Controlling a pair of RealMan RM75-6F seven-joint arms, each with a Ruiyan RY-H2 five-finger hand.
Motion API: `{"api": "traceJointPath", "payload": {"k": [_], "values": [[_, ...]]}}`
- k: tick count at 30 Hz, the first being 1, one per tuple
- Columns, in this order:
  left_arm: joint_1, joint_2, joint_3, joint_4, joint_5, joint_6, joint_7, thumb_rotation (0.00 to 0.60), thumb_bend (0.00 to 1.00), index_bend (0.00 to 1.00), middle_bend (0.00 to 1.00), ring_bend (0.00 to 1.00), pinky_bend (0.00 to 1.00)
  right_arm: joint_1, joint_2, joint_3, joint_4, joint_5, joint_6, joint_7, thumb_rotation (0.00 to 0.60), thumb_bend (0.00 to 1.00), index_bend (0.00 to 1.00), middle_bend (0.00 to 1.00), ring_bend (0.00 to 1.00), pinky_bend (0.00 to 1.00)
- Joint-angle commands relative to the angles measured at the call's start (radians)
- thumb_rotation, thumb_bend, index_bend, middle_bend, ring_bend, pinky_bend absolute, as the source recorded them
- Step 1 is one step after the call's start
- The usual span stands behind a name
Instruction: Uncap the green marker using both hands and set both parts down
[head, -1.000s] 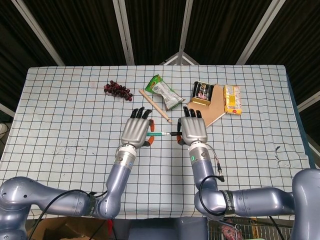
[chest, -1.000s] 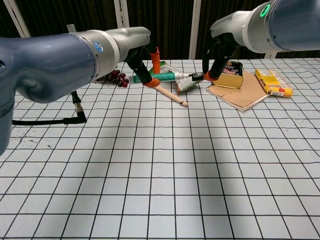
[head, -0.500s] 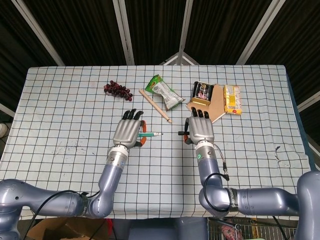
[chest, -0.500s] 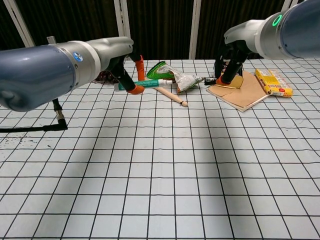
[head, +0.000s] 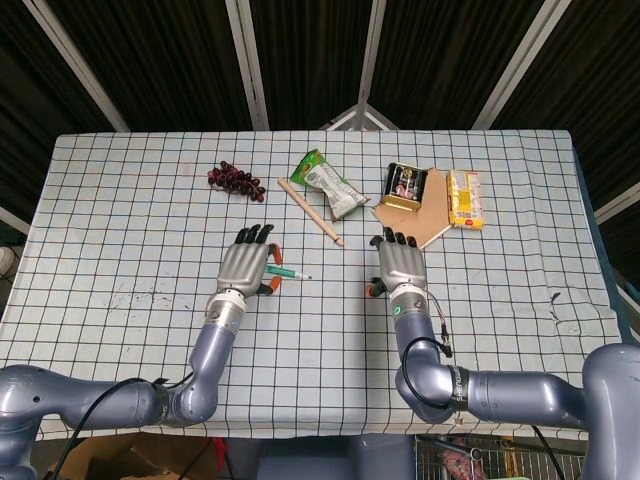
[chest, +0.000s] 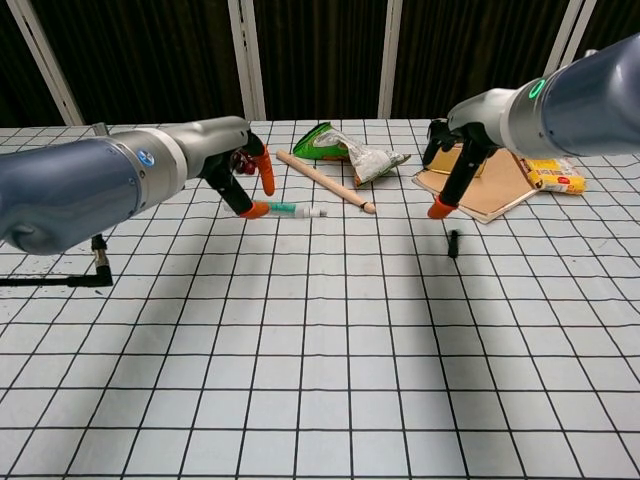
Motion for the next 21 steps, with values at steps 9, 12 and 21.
{"api": "traceJointPath", "payload": {"k": [9,12,21], "values": [[0.013,0.083,0.006,-0.071,-0.104,-0.089,0.005,0.6,0.59,0.17,0.0,0.0,0.0,-0.037,0.016,0.011,0.006,-0.04,-0.039,0.065,0.6,0.11,0.01,0.0,0.0,0.0],[0.039,0.152,0.012,-0.165,-0.084,-0.051,-0.004,0.6,0.59,0.16,0.0,0.0,0.0,-0.062,0.031,-0.011,-0.004,-0.16,0.045,0.101,0.6,0.11,0.01,0.0,0.0,0.0],[0.215,0.469,0.101,-0.564,0.102,0.196,-0.034,0.6,0.59,0.25,0.0,0.0,0.0,-0.187,0.096,-0.138,0.038,-0.437,0.144,0.19,0.6,0.11,0.01,0.0,0.0,0.0]]}}
